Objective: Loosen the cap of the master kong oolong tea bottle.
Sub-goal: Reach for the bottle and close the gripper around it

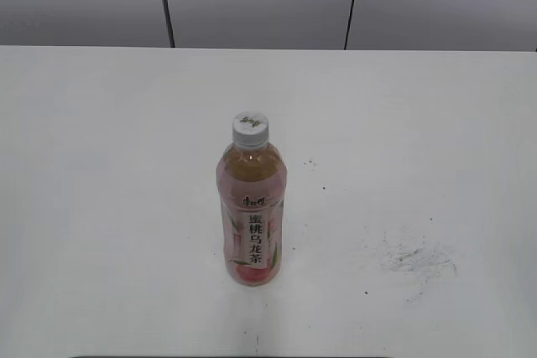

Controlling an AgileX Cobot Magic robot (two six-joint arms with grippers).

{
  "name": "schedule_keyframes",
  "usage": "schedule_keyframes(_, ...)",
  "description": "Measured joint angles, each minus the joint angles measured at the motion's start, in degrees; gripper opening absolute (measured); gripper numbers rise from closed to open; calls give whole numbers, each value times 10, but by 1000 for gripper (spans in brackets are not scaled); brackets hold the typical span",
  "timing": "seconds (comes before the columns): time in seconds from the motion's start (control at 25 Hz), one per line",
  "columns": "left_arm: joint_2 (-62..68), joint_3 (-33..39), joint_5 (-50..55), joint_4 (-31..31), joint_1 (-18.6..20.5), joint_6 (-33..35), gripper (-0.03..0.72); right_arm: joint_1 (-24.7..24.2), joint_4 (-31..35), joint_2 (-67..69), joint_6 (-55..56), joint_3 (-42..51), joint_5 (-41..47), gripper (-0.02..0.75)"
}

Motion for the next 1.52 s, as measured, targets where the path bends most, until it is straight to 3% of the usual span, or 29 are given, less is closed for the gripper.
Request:
schedule_keyframes(1.36,0,-1,-1,0,0,0,246,0,-3,0,0,0,0,574)
schedule_keyframes(1.52,4,-9,-50,1,0,0,246,0,0,0,0,0,0,574)
